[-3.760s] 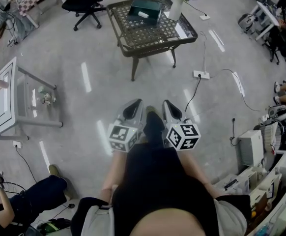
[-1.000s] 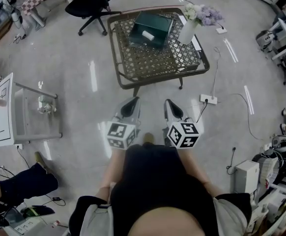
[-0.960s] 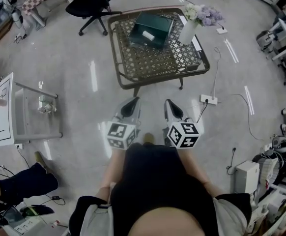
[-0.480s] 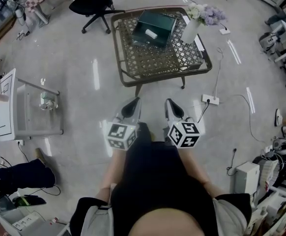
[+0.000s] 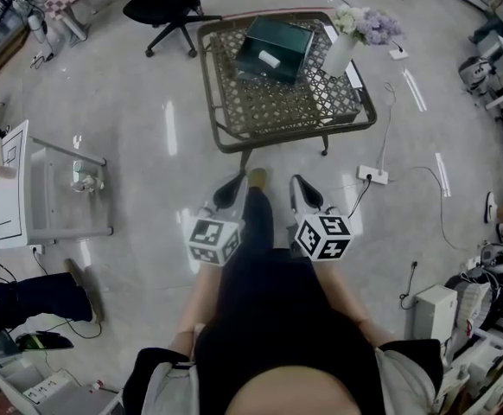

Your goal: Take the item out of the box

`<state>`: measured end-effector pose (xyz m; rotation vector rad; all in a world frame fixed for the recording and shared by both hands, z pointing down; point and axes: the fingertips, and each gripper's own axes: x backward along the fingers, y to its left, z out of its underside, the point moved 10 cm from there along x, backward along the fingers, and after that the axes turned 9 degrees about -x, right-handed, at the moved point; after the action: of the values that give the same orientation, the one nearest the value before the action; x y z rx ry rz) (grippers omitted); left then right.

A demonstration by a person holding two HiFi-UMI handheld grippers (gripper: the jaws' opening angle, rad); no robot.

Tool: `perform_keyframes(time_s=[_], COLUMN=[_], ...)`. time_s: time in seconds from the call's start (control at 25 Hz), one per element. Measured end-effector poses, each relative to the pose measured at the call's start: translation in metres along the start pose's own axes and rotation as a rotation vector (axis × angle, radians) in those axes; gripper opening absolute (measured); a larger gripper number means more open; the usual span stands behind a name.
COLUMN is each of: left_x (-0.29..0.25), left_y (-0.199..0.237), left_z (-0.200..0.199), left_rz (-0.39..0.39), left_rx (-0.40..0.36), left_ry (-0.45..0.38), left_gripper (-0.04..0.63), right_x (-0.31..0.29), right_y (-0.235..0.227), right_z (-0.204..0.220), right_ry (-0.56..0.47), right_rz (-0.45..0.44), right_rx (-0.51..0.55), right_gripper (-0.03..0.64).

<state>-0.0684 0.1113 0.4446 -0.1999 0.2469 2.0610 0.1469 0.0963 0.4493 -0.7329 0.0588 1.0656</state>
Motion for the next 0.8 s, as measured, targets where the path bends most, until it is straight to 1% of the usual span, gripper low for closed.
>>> perform_keyframes(time_s=[0.48,0.8], left_x=[-0.043,-0.080], left_y=[0.023,0.041], left_z=[-0.013,-0.028], left_rz=[0.018,0.021], left_rx=[0.001,0.008], left_ry=[0.008,0.015], left_gripper=[0.006,0.006], right_x=[-0.036,-0.067], right_y=[-0.011,-0.022], right_z=[-0.027,-0.054], right_ry=[0.006,0.012], right_rz=[0.011,0.014], right_rx=[-0.005,-0.017], right_gripper=[0.001,0.001])
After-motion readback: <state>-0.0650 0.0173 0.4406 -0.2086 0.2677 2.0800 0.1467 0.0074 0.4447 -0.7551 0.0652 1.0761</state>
